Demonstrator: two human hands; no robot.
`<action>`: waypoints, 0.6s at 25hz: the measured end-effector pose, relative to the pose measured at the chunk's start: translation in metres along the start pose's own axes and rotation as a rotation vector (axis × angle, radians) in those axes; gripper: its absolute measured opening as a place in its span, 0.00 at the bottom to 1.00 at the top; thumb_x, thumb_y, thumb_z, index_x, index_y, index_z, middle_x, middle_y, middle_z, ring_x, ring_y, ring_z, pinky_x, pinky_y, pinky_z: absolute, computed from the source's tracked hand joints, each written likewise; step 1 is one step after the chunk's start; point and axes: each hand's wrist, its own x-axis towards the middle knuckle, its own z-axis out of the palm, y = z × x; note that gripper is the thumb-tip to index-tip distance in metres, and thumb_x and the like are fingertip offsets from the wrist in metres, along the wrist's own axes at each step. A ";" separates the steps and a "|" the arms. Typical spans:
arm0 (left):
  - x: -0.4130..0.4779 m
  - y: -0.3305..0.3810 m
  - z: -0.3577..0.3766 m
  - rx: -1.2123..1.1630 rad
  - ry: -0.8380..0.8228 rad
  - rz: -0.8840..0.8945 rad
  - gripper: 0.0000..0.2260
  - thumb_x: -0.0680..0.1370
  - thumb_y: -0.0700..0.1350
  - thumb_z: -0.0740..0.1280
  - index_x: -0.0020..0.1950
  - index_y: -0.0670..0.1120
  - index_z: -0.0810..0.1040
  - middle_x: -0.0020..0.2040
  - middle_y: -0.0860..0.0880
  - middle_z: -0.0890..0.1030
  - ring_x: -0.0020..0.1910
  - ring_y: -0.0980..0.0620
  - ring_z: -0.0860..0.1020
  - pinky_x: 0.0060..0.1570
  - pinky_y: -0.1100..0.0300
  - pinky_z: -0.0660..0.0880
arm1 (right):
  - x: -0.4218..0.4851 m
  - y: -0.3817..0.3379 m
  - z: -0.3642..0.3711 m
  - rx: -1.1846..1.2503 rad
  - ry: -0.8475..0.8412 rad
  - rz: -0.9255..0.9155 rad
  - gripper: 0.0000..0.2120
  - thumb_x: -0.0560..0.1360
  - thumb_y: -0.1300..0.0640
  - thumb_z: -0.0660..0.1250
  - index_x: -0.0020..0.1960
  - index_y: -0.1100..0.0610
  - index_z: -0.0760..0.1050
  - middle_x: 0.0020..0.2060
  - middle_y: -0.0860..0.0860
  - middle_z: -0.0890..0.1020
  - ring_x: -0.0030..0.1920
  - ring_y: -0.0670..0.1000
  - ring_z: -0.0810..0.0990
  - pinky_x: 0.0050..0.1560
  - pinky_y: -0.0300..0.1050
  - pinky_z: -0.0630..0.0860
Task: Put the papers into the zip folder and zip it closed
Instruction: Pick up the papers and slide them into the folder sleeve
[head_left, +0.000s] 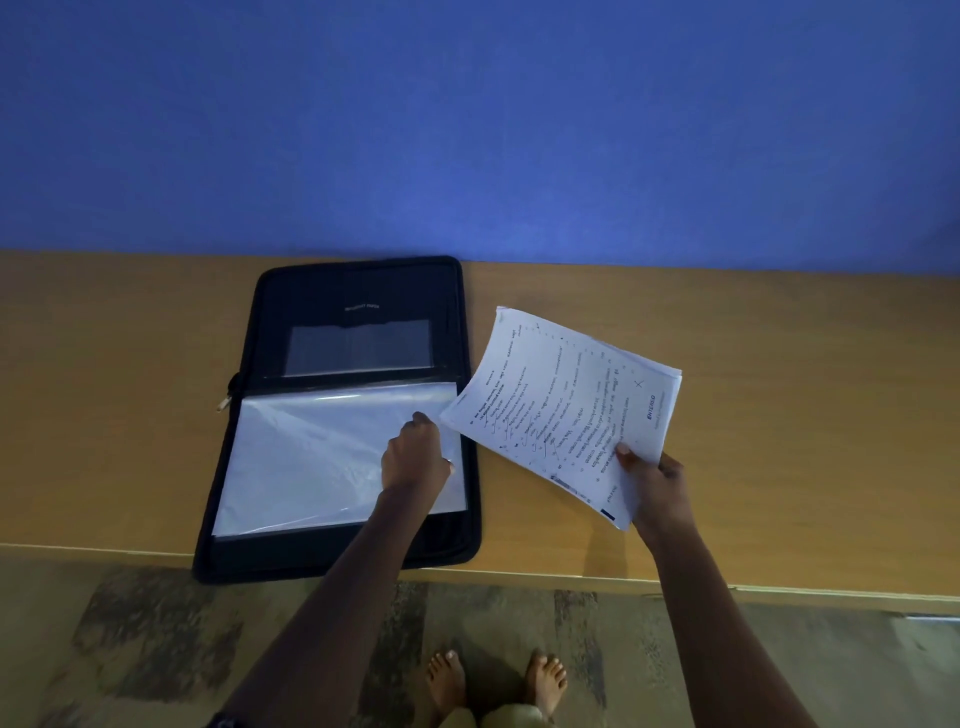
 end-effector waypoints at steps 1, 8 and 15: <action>0.001 0.000 -0.001 -0.001 0.000 0.005 0.20 0.71 0.43 0.75 0.56 0.40 0.69 0.51 0.42 0.79 0.49 0.42 0.81 0.40 0.57 0.74 | -0.002 0.001 -0.001 0.006 -0.004 0.000 0.09 0.77 0.63 0.66 0.56 0.64 0.78 0.53 0.59 0.83 0.50 0.60 0.82 0.53 0.60 0.78; 0.000 -0.001 -0.005 -0.011 -0.028 0.046 0.23 0.70 0.43 0.76 0.59 0.40 0.68 0.53 0.42 0.78 0.51 0.42 0.80 0.44 0.54 0.77 | -0.009 0.000 0.022 0.009 -0.095 0.021 0.06 0.77 0.64 0.66 0.53 0.62 0.79 0.49 0.58 0.84 0.48 0.59 0.82 0.49 0.58 0.80; -0.006 -0.013 -0.003 -0.089 -0.299 0.079 0.27 0.70 0.53 0.71 0.63 0.45 0.65 0.57 0.46 0.75 0.54 0.45 0.77 0.47 0.54 0.76 | -0.016 0.012 0.006 -0.061 -0.183 0.119 0.07 0.76 0.65 0.66 0.53 0.64 0.79 0.51 0.62 0.84 0.46 0.60 0.83 0.48 0.59 0.80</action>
